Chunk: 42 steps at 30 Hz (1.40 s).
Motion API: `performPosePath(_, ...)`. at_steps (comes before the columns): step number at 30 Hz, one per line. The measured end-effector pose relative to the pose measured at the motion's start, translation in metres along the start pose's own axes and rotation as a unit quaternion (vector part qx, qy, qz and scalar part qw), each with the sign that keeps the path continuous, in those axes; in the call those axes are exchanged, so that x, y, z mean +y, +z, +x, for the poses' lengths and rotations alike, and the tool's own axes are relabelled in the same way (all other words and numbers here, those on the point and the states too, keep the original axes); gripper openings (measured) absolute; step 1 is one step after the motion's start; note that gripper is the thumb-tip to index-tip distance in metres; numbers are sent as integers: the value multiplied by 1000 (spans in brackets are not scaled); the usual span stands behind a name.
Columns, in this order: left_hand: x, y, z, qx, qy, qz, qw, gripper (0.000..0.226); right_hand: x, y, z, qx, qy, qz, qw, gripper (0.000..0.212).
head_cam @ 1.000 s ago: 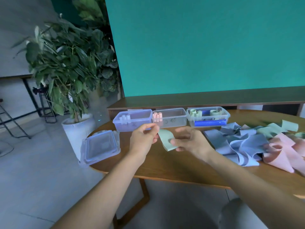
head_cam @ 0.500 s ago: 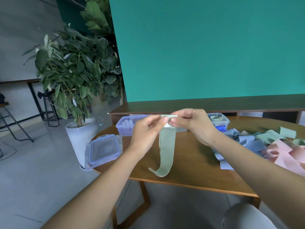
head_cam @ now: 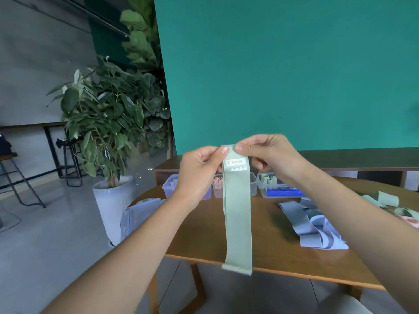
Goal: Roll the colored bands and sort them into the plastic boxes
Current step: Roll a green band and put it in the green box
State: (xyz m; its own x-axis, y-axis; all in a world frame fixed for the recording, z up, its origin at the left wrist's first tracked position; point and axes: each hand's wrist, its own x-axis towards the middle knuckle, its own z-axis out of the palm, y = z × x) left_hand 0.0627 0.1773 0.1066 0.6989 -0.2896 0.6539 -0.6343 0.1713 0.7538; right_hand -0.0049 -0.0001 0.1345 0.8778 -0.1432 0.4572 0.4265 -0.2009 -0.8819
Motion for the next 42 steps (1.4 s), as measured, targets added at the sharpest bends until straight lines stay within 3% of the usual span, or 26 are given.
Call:
performPosePath(7,-4,-5,5,-12,-21,33,999,18,15,11,9,-8,8,33,999,36)
performPosePath(10,-10,-5,4,35,-31,35,998,15,27,17,8,41,-23,-40,998,29)
performPosePath(14,-17,-5,8,79,-53,39,995,15,41,29,-1,99,-21,-110,989,49)
performPosePath(23,-15,-8,12,89,-66,50,993,12,51,32,-6,46,51,-11,998,32)
performPosePath(27,-14,-5,11,76,-55,88,992,11,51,26,-3,45,39,-117,991,23)
performPosePath(33,-14,1,9,77,-61,121,988,14,51,19,-2,30,46,-251,966,31)
performPosePath(39,-14,11,7,69,-48,174,981,15,58,14,-11,67,11,-205,976,26)
performPosePath(42,-12,12,8,62,-72,162,982,16,58,13,-14,36,9,-169,985,26)
